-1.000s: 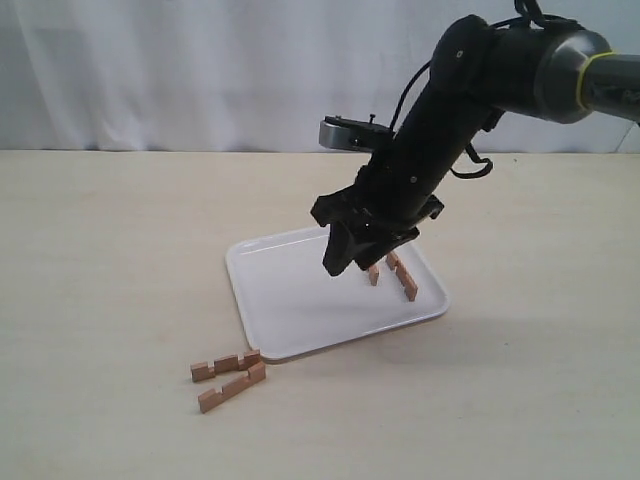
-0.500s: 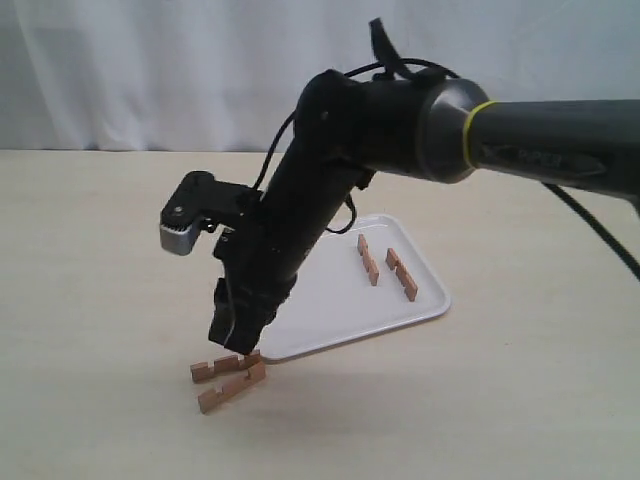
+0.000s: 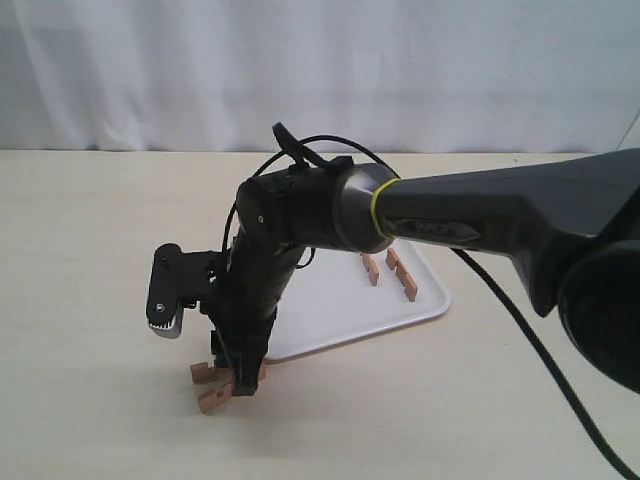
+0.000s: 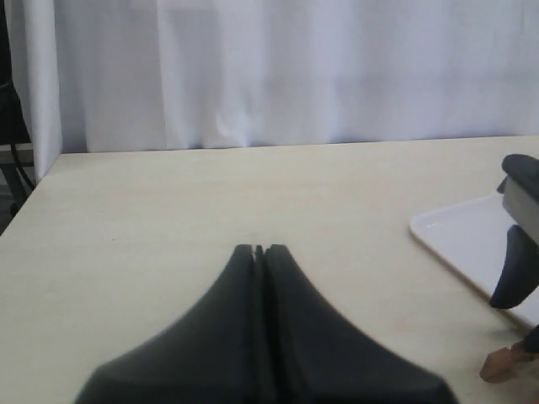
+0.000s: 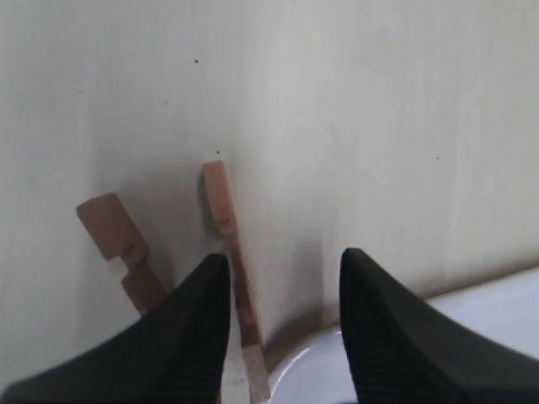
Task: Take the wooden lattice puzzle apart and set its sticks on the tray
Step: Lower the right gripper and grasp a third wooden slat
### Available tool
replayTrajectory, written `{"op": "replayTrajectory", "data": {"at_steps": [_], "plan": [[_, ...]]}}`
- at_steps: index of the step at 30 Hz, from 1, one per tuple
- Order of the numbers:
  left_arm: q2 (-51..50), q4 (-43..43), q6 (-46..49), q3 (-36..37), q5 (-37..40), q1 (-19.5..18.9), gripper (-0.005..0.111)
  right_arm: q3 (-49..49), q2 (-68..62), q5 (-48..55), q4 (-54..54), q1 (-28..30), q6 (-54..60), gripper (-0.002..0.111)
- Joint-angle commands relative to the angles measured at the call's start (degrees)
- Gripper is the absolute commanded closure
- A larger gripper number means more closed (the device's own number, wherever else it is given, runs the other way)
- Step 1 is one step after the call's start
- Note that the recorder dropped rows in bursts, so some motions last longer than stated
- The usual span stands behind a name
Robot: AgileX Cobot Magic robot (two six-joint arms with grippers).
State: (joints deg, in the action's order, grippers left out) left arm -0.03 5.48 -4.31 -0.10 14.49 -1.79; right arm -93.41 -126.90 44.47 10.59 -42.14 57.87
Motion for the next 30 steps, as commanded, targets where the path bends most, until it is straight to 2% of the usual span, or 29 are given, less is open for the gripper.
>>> {"op": "replayTrajectory", "data": {"at_steps": [1,6,16,24,30], "plan": [[0.03,-0.13,0.0,0.1,-0.61,0.5,0.107,0.28,-0.5,-0.48,-0.53,0.01,-0.27,0.067],[0.03,-0.13,0.0,0.1,-0.61,0.5,0.107,0.28,-0.51,-0.48,-0.53,0.01,-0.73,0.073],[0.03,-0.13,0.0,0.1,-0.61,0.5,0.107,0.28,-0.73,1.28,-0.53,0.01,-1.81,0.104],[0.03,-0.13,0.0,0.1,-0.61,0.5,0.107,0.28,-0.73,1.97,-0.53,0.01,-2.35,0.104],[0.03,-0.13,0.0,0.1,-0.61,0.5,0.107,-2.39,-0.5,4.45,-0.36,0.01,-11.2,0.1]]}}
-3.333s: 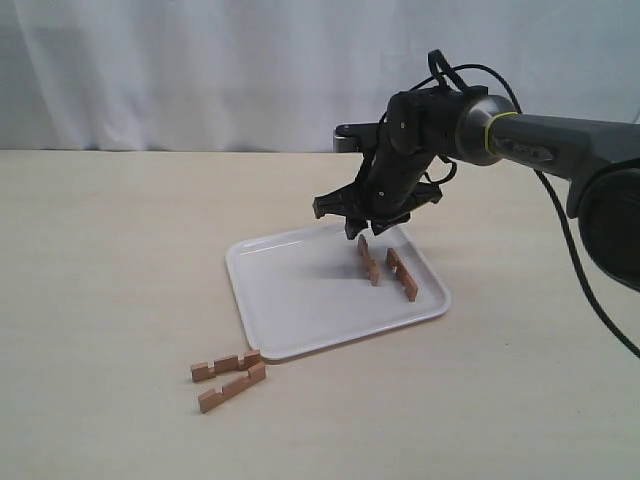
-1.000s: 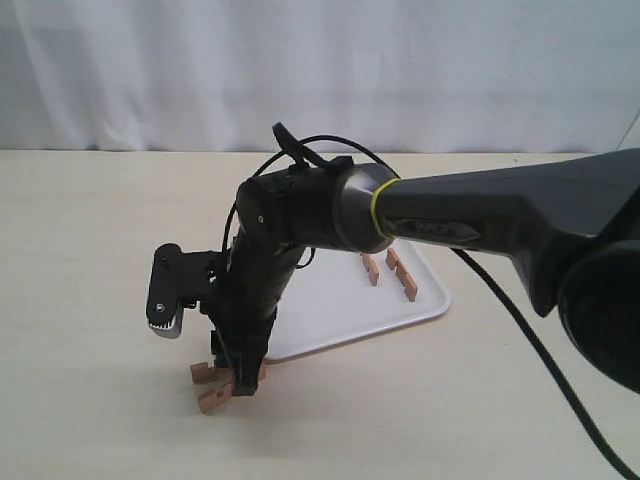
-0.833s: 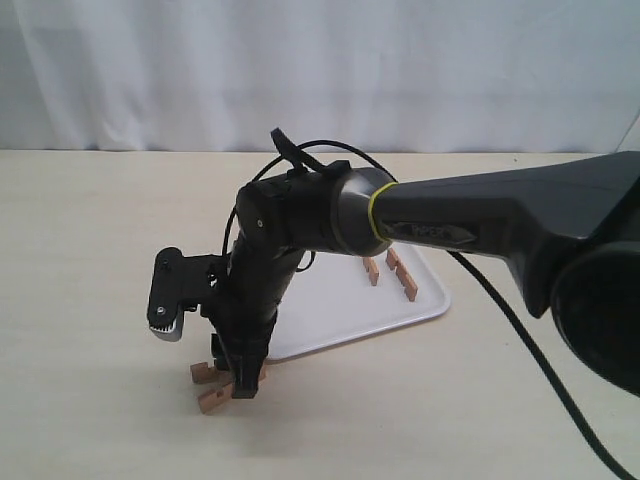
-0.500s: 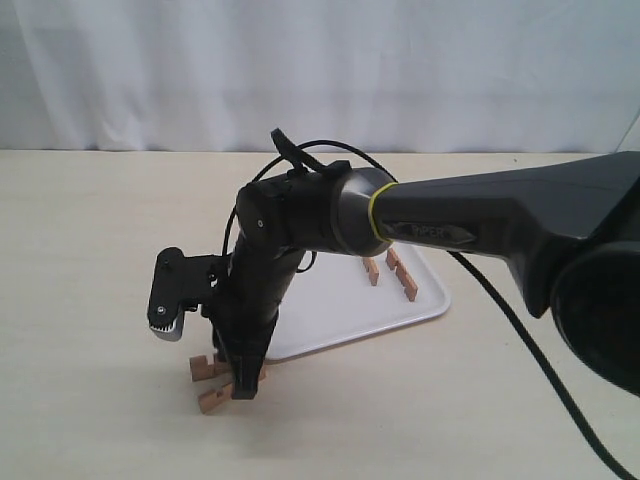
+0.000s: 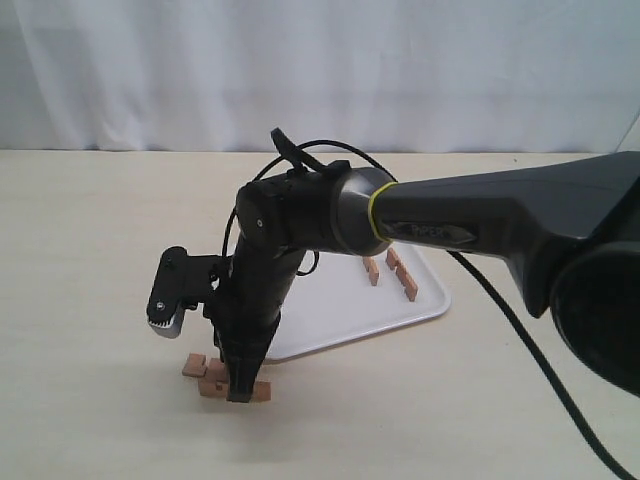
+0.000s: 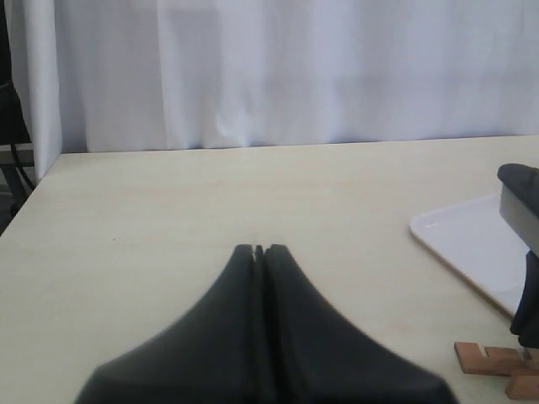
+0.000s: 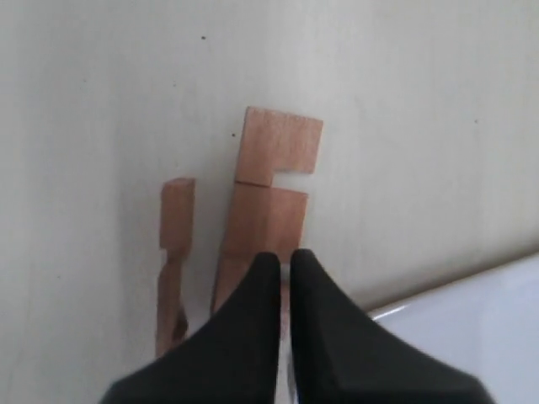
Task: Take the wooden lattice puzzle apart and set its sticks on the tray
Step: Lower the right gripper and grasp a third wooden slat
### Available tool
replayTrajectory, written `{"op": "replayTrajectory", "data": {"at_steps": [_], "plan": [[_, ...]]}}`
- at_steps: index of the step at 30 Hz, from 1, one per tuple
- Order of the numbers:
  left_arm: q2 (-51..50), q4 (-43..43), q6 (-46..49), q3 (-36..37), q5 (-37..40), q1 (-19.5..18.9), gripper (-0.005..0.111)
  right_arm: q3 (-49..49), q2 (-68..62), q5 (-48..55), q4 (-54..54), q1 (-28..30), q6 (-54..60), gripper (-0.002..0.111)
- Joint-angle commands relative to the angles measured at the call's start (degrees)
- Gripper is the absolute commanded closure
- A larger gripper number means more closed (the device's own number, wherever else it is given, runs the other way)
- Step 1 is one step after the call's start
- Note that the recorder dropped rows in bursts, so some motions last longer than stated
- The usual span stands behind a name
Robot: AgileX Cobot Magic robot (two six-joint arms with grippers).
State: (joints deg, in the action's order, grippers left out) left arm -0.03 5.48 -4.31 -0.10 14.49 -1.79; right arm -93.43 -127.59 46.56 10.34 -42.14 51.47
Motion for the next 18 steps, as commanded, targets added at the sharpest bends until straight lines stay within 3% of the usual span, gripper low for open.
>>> {"op": "replayTrajectory", "data": {"at_steps": [1,9,18], "plan": [[0.03,-0.13,0.0,0.1,-0.61,0.5,0.107,-3.46,0.32,4.63,-0.12,0.01,-4.91,0.097],[0.03,-0.13,0.0,0.1,-0.61,0.5,0.107,-6.49,0.43,18.84,1.61,0.01,-5.66,0.071],[0.03,-0.13,0.0,0.1,-0.61,0.5,0.107,-6.14,0.32,19.1,-1.16,-1.76,-7.78,0.07]]}}
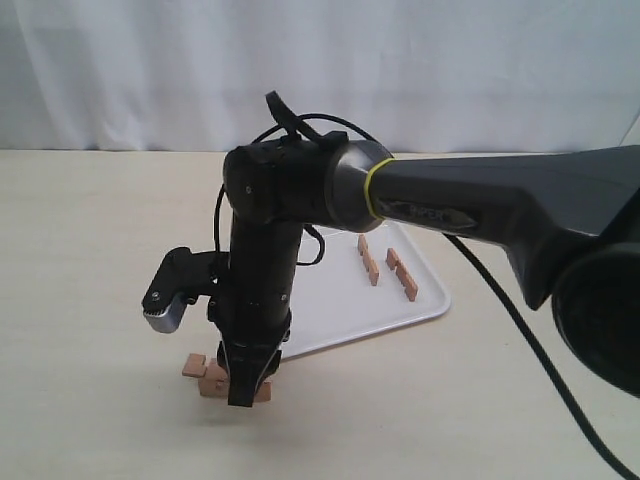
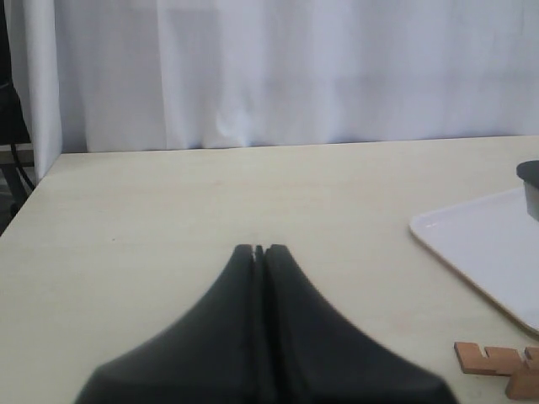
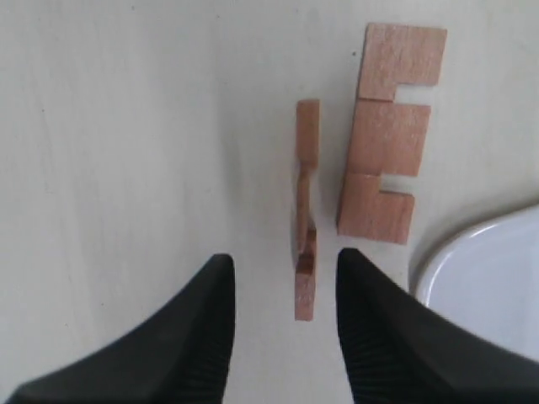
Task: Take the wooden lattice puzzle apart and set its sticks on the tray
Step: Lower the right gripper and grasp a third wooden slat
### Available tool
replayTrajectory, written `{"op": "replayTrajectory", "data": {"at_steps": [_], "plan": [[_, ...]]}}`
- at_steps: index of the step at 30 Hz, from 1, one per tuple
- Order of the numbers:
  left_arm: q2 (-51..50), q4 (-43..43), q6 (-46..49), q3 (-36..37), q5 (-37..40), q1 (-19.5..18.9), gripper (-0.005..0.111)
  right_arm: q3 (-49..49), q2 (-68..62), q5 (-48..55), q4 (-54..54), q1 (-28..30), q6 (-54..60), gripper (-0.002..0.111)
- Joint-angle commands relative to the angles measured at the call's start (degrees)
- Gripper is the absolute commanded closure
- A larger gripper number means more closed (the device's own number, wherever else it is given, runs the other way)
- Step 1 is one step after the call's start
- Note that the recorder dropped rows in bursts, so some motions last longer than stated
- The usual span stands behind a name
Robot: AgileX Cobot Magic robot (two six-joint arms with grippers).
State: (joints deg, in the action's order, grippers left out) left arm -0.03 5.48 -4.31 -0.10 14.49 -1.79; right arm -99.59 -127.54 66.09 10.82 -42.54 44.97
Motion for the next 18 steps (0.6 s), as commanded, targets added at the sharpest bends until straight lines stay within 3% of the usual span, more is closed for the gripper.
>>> {"op": "replayTrajectory", "data": {"at_steps": [1,7,16,18], "plan": [[0.03,-0.13,0.0,0.1,-0.61,0.5,0.107,0.01,0.28,-1.34,-2.53,-1.87,-1.43,0.07],[0.03,-0.13,0.0,0.1,-0.61,0.5,0.107,0.01,0.0,-7.41,-6.07,-3.11,-10.54,0.07],[0.03,-0.13,0.0,0.1,-0.61,0.5,0.107,0.01,-3.89,-6.1,-7.65,-4.22,-11.41,0.07],[0.03,-0.13,0.0,0.1,-0.61,0.5,0.107,0.01,-4.29,-6.47,-7.93,-4.25,-12.36,0.078]]}}
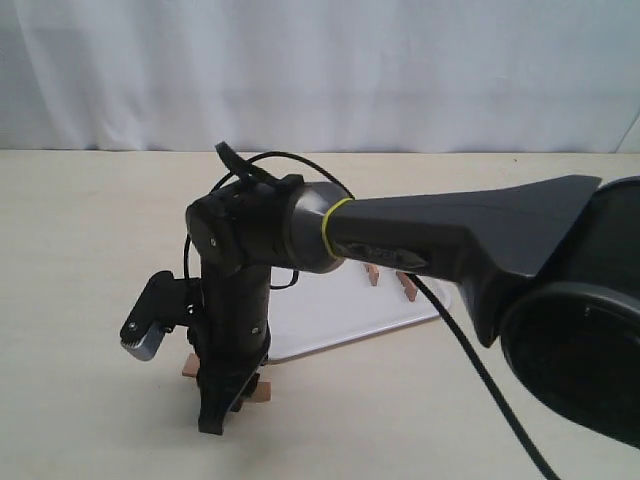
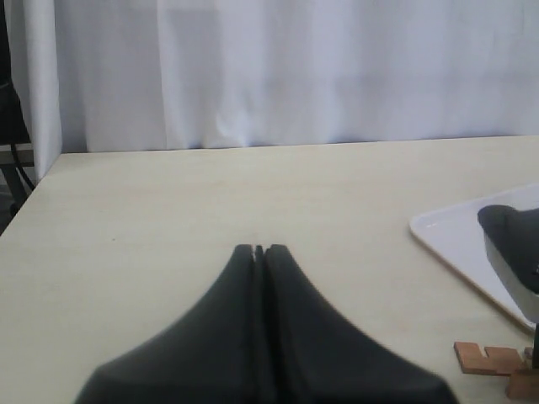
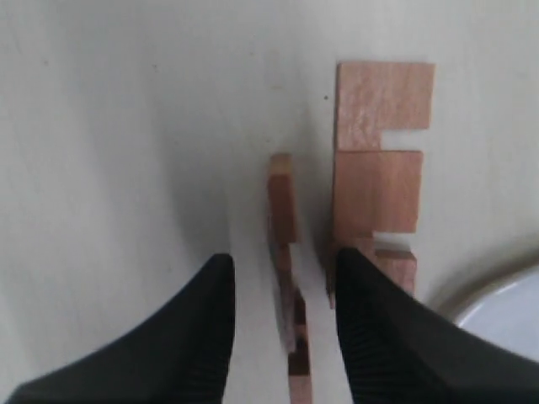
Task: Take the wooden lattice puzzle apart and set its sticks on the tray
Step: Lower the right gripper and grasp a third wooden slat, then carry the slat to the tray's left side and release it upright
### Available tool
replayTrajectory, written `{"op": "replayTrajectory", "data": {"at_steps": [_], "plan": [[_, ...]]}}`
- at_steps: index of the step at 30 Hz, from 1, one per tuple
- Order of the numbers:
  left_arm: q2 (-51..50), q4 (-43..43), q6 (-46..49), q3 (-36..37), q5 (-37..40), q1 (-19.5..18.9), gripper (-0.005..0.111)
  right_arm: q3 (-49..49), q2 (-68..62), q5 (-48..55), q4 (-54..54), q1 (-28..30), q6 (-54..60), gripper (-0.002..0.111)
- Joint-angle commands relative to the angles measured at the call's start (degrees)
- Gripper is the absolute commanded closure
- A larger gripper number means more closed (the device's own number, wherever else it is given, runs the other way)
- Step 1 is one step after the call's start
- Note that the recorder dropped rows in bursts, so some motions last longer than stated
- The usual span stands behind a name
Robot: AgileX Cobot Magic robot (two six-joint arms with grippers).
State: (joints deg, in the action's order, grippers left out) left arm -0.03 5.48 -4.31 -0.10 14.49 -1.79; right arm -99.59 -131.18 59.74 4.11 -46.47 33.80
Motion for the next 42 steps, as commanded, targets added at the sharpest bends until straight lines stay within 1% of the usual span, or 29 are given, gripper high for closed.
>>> {"op": "replayTrajectory", "data": {"at_steps": [1,3,4,14,16,18,19,20,21,22,23,25,26,29,30,32,42], "plan": [[0.03,-0.13,0.0,0.1,-0.61,0.5,0.107,0.01,-0.65,-0.11,-1.63,-0.31,-1.74,0.084],[0.03,-0.13,0.0,0.1,-0.61,0.5,0.107,0.01,-0.65,-0.01,-3.32,-0.31,-2.87,0.103],[0.03,-0.13,0.0,0.1,-0.61,0.5,0.107,0.01,-0.65,-0.01,-3.73,-0.31,-3.87,0.104],[0.03,-0.13,0.0,0.1,-0.61,0.5,0.107,-0.34,5.56,1.17,-5.28,0.2,-5.07,0.104],[0.03,-0.13,0.0,0.1,-0.61,0.5,0.107,-0.34,6.84,-1.01,-4.9,2.09,-5.67,0.104],[0.03,-0.13,0.0,0.1,-0.61,0.5,0.107,-0.34,7.0,-3.07,-4.81,5.75,-8.31,0.104],[0.03,-0.13,0.0,0.1,-0.61,0.5,0.107,-0.34,7.0,-5.0,-4.81,8.65,-12.2,0.104],[0.03,-0.13,0.0,0.1,-0.61,0.5,0.107,-0.34,7.0,-5.91,-4.81,9.83,-14.45,0.104],[0.03,-0.13,0.0,0.1,-0.61,0.5,0.107,-0.34,7.0,-6.92,-4.81,12.72,-22.35,0.104],[0.03,-0.13,0.0,0.1,-0.61,0.5,0.107,-1.14,6.45,-5.86,-4.81,14.76,-27.24,0.104],[0.03,-0.13,0.0,0.1,-0.61,0.5,0.107,-2.79,5.61,-2.05,-4.99,16.07,-28.89,0.104],[0.03,-0.13,0.0,0.1,-0.61,0.5,0.107,-8.64,2.09,6.7,-4.99,18.69,-31.86,0.104],[0.03,-0.13,0.0,0.1,-0.61,0.5,0.107,-12.46,0.01,9.52,-4.99,19.63,-33.8,0.104],[0.03,-0.13,0.0,0.1,-0.61,0.5,0.107,-20.33,-4.32,10.22,-4.99,19.51,-34.31,0.104],[0.03,-0.13,0.0,0.1,-0.61,0.5,0.107,-22.65,-5.98,10.22,-6.01,19.3,-36.11,0.104],[0.03,-0.13,0.0,0.1,-0.61,0.5,0.107,-24.45,-7.55,10.22,-8.35,19.3,-37.28,0.104],[0.03,-0.13,0.0,0.1,-0.61,0.5,0.107,-25.07,-10.8,10.22,-7.5,19.16,-37.28,0.104]]}}
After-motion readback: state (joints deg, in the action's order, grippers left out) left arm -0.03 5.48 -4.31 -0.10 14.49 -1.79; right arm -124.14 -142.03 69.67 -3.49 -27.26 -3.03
